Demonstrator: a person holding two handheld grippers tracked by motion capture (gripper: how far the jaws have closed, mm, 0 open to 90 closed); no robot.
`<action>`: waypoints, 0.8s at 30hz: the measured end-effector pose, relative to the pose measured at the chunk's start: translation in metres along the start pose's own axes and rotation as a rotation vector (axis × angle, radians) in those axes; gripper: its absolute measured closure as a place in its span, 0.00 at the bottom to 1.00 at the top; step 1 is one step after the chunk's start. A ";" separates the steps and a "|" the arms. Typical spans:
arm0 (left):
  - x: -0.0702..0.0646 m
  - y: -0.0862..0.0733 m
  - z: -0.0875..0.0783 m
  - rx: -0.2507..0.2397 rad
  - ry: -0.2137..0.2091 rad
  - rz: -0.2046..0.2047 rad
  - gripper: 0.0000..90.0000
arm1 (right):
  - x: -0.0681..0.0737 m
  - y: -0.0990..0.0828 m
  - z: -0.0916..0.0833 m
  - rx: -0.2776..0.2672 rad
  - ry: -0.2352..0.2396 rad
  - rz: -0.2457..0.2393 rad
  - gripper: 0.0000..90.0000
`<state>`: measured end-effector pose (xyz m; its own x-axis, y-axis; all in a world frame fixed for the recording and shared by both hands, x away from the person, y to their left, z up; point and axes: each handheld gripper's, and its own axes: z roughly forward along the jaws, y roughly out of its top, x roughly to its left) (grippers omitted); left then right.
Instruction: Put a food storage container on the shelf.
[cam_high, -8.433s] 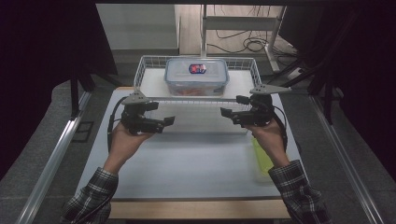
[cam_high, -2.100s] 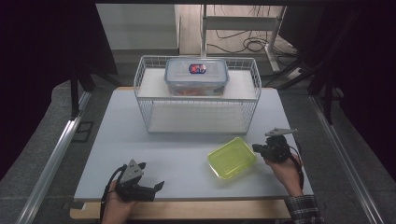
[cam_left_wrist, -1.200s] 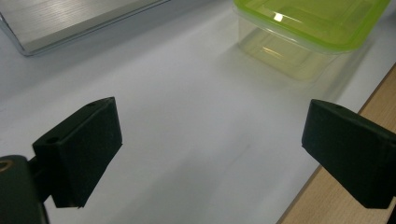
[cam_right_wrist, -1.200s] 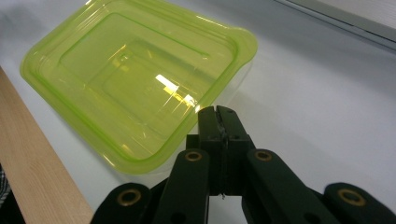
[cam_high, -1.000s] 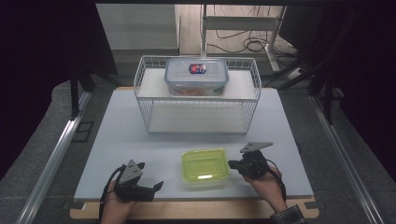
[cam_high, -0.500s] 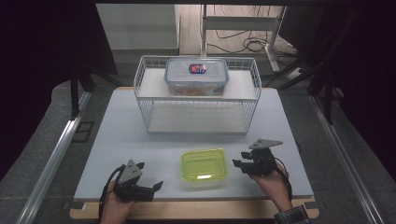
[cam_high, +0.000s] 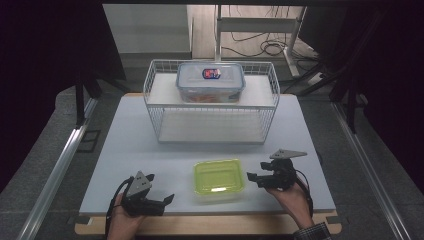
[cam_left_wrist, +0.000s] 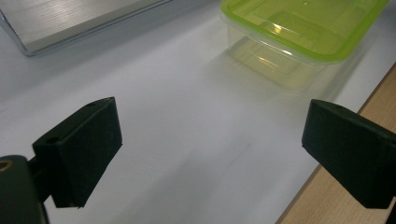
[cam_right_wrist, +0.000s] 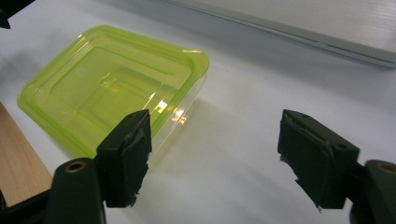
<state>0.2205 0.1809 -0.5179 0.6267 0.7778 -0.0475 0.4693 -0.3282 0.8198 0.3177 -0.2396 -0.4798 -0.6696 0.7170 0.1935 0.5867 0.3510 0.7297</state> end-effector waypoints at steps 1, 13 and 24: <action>0.000 0.000 0.000 0.001 0.000 0.001 0.06 | 0.001 -0.001 0.000 -0.001 -0.001 0.000 0.28; -0.001 0.000 0.002 0.006 -0.005 0.007 0.06 | 0.005 0.002 0.007 -0.004 0.032 0.032 0.28; -0.002 0.000 0.002 0.010 -0.004 0.012 0.06 | 0.006 0.007 0.023 -0.008 0.085 0.103 0.45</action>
<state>0.2208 0.1781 -0.5188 0.6350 0.7714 -0.0403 0.4680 -0.3427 0.8146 0.3280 -0.2188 -0.4878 -0.6423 0.6952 0.3228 0.6513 0.2729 0.7080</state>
